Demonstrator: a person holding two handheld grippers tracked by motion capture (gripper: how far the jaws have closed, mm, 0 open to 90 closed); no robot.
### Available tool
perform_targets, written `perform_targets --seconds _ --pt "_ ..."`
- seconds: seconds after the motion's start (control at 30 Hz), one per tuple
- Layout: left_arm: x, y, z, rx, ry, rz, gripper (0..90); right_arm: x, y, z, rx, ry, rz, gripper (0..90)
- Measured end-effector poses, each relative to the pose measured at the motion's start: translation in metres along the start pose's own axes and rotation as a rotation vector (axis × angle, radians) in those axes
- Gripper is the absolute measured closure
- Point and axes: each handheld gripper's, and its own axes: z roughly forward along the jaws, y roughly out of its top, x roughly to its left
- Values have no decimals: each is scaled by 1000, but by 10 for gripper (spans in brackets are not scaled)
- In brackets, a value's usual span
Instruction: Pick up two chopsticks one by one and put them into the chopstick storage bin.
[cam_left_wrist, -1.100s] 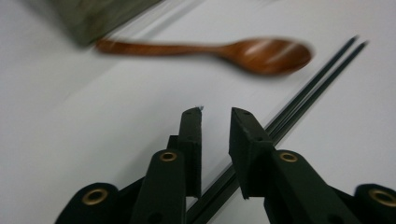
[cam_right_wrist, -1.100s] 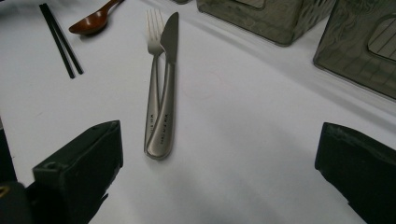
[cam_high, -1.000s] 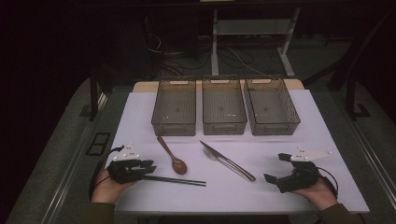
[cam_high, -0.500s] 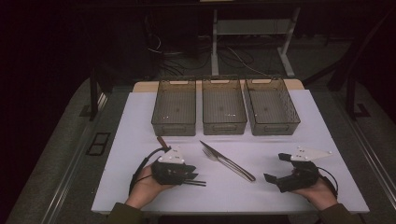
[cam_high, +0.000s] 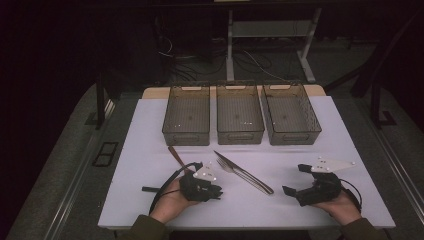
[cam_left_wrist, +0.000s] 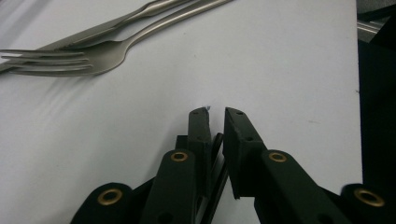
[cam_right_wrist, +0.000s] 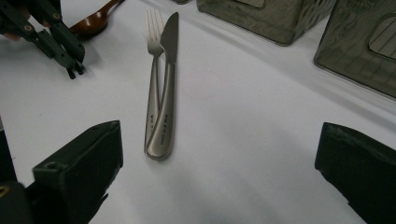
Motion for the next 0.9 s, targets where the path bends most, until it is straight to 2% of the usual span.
perform_targets --seconds 0.2,0.4,0.9 --pt "1 1 4 9 -17 3 811 0 0 -1 -1 -1 0 12" --pt "2 1 6 12 -13 6 828 0 0 0 0 -1 0 12" --pt "17 10 14 2 34 -31 841 -1 0 0 -2 0 1 12"
